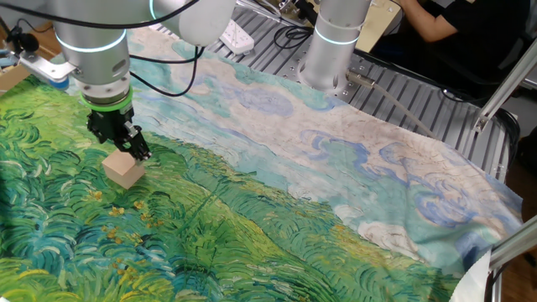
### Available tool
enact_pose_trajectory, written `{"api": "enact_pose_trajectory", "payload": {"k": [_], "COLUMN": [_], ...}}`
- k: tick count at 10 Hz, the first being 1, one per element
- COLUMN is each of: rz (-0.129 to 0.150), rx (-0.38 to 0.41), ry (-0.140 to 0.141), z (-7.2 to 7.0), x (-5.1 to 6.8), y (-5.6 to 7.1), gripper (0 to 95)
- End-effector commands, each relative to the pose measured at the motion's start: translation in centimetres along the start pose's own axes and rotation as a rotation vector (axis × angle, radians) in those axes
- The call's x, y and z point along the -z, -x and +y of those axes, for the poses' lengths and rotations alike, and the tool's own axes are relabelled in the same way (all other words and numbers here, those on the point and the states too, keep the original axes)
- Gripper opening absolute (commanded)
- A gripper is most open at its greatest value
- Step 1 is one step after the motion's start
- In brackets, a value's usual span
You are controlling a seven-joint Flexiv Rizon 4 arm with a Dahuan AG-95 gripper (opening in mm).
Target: Pick up the small block on the left and move it to the right
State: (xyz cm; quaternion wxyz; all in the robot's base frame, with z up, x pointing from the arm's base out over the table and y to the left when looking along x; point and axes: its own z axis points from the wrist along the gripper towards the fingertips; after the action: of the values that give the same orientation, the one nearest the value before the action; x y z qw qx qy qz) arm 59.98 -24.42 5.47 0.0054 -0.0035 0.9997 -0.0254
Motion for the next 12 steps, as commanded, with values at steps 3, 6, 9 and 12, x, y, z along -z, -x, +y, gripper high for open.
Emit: {"api": "enact_pose_trajectory", "payload": {"k": [3,6,9,12], "rz": [0.001,0.002,0.002,0.0], "rx": [-0.003,0.001,0.001,-0.012], "ry": [0.001,0.001,0.002,0.003], "z": [0.0,0.0,0.1,0.2], "x": [0.1,0.1,-1.0,-2.2], "y": [0.0,0.0,0.1,0.1], "gripper": [95.0,95.0,95.0,95.0]}}
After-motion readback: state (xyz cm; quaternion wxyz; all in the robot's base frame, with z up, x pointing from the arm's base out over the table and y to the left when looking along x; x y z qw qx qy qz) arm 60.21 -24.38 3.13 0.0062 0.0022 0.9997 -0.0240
